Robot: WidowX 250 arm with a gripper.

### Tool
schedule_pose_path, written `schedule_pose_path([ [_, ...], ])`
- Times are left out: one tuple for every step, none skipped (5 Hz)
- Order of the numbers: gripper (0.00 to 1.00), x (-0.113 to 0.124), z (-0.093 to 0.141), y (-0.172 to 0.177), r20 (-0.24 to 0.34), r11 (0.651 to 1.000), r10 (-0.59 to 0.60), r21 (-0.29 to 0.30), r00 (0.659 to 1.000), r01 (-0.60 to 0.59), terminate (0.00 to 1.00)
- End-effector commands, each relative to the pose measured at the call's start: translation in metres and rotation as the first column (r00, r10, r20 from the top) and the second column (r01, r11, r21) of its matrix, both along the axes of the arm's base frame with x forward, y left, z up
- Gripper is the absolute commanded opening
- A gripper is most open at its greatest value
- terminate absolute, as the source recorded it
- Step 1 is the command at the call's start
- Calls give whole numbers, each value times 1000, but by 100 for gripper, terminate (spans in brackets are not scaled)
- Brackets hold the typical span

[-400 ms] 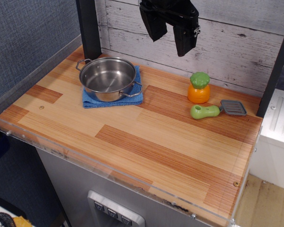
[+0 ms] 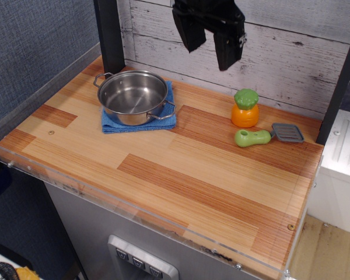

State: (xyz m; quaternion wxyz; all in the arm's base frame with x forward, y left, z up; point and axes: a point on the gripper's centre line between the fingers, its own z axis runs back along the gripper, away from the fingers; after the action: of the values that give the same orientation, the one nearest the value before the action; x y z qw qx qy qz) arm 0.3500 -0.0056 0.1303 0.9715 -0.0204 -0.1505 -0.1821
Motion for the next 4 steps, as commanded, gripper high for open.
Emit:
schedule_pose_path([
  [100,4,12,40,41,967,250,47,967,-252,0],
  [100,5,12,54,61,903,424,52,903,-427,0],
  [100,9,7,61,76,844,532,36,843,-536,0],
  [100,14,0,62,65,792,606,43,793,-609,0],
])
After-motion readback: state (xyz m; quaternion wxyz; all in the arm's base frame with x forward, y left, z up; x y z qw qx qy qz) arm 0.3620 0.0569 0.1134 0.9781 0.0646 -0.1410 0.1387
